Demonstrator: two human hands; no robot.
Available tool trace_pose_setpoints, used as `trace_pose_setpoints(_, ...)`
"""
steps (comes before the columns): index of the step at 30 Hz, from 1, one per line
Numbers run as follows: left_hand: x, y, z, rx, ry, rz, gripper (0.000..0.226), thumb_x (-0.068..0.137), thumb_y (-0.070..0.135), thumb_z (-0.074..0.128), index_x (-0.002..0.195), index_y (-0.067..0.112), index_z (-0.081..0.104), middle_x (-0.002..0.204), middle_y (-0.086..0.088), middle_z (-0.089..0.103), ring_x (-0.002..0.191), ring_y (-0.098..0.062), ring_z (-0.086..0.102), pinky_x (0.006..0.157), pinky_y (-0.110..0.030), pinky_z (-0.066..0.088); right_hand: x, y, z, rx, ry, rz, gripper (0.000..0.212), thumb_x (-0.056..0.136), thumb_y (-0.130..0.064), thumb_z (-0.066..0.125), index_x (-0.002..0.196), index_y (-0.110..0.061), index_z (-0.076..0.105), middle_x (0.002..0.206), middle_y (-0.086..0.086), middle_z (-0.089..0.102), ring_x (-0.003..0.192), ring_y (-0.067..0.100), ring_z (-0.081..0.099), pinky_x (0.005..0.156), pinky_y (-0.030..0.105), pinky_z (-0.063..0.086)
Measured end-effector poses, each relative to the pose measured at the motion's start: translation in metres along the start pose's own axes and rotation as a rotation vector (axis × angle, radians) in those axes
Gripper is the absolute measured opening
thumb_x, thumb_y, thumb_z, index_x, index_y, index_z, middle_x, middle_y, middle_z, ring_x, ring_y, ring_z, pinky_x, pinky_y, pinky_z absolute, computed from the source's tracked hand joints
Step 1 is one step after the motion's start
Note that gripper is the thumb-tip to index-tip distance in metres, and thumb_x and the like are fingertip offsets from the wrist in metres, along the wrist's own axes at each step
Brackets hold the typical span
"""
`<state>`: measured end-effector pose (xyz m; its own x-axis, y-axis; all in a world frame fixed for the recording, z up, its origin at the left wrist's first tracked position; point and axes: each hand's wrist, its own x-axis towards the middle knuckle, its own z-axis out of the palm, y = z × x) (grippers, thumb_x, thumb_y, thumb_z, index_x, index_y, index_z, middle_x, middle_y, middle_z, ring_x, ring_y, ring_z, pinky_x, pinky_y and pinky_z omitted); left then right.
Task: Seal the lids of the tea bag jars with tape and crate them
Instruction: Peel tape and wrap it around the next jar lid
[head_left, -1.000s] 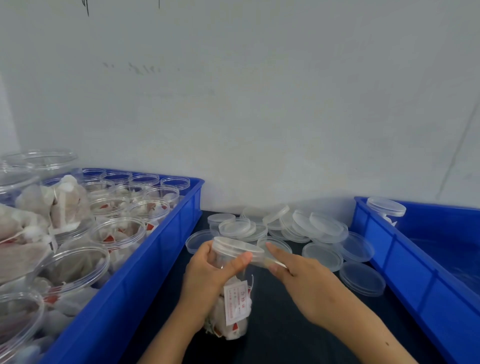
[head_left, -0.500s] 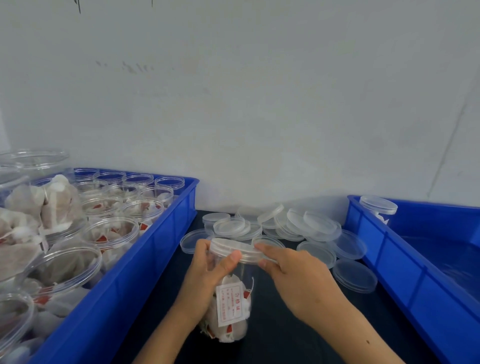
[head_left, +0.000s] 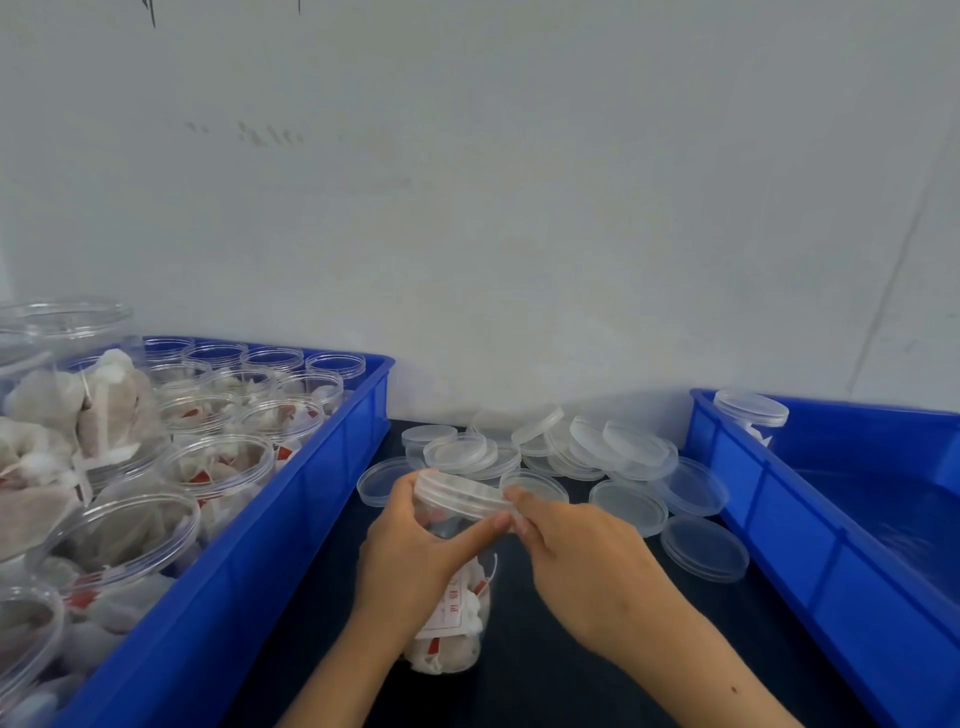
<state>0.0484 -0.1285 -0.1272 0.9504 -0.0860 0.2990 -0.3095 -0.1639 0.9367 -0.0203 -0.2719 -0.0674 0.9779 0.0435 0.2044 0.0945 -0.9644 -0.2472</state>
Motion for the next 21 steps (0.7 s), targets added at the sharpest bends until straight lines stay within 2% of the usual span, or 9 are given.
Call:
trace_pose_setpoints(2,0.0,0.0,0.0,-0.03,0.006,-0.004,0.082,0.037,0.078,0.076,0.106,0.039,0.054,0.095,0.016,0.069,0.091,-0.001,0.066,0.08,-0.028,0.055,0.0,0.004,-0.004,0.126,-0.048,0.022,0.043,0.104,-0.041,0.029,0.147,-0.037,0.032,0.118,-0.006,0.064,0.116,0.021,0.057,0.099,0.038,0.045)
trace_pose_setpoints(3,0.0,0.0,-0.001,-0.051,0.009,-0.011,0.083,0.035,0.079,0.077,0.104,0.039,0.055,0.094,0.016,0.07,0.09,-0.001,0.066,0.081,-0.03,0.055,0.001,0.007,-0.005,0.198,-0.096,0.047,0.046,0.102,-0.046,0.03,0.148,-0.037,0.031,0.107,-0.01,0.065,0.114,0.021,0.058,0.1,0.039,0.044)
trace_pose_setpoints(5,0.001,0.0,-0.002,-0.092,0.006,-0.031,0.08,0.034,0.074,0.079,0.102,0.038,0.057,0.093,0.017,0.07,0.088,-0.001,0.067,0.082,-0.032,0.056,0.004,0.014,-0.006,0.315,-0.187,0.097,0.052,0.1,-0.05,0.034,0.146,-0.027,0.033,0.073,-0.012,0.052,0.084,0.015,0.06,0.093,0.039,0.047)
trace_pose_setpoints(7,0.002,0.0,-0.004,-0.115,-0.02,-0.042,0.077,0.037,0.07,0.083,0.102,0.037,0.058,0.095,0.015,0.071,0.09,-0.001,0.067,0.079,-0.028,0.055,0.008,0.021,-0.004,0.343,-0.216,0.106,0.055,0.1,-0.047,0.038,0.15,-0.026,0.028,0.068,-0.018,0.033,0.067,0.001,0.039,0.088,0.032,0.041)
trace_pose_setpoints(9,0.003,0.0,-0.005,-0.158,-0.059,-0.047,0.074,0.04,0.062,0.084,0.104,0.033,0.06,0.094,0.017,0.072,0.088,0.001,0.068,0.07,-0.017,0.053,0.009,0.024,-0.006,0.345,-0.197,0.087,0.056,0.101,-0.046,0.038,0.152,-0.034,0.022,0.076,-0.023,0.036,0.076,-0.002,0.039,0.094,0.03,0.037)
trace_pose_setpoints(11,0.003,0.0,-0.005,-0.218,-0.098,-0.049,0.069,0.044,0.052,0.082,0.106,0.027,0.062,0.093,0.02,0.072,0.085,0.003,0.068,0.062,-0.009,0.05,0.008,0.025,-0.007,0.305,-0.165,0.066,0.053,0.101,-0.047,0.037,0.151,-0.042,0.022,0.117,-0.021,0.058,0.112,0.01,0.053,0.106,0.033,0.037)
trace_pose_setpoints(12,0.004,0.001,-0.005,-0.241,-0.116,-0.052,0.067,0.046,0.048,0.082,0.106,0.025,0.063,0.093,0.019,0.072,0.084,0.003,0.068,0.061,-0.006,0.048,0.007,0.024,-0.007,0.267,-0.149,0.056,0.051,0.101,-0.047,0.036,0.15,-0.045,0.022,0.135,-0.013,0.056,0.124,0.016,0.051,0.107,0.037,0.037)
trace_pose_setpoints(18,0.007,-0.003,-0.006,-0.36,-0.156,-0.075,0.083,0.045,0.041,0.092,0.115,0.018,0.053,0.097,0.008,0.074,0.088,-0.009,0.071,0.066,-0.015,0.053,0.007,0.021,-0.003,0.172,-0.1,0.015,0.045,0.103,-0.042,0.036,0.143,-0.056,0.024,0.138,-0.012,0.054,0.117,0.016,0.055,0.096,0.033,0.044)
trace_pose_setpoints(21,0.009,-0.005,-0.006,-0.364,-0.159,-0.083,0.089,0.039,0.046,0.09,0.113,0.025,0.046,0.096,0.012,0.074,0.087,-0.01,0.072,0.064,-0.017,0.054,0.009,0.022,0.0,0.186,-0.066,0.028,0.043,0.101,-0.044,0.037,0.142,-0.057,0.027,0.136,-0.012,0.056,0.11,0.015,0.058,0.093,0.032,0.046)
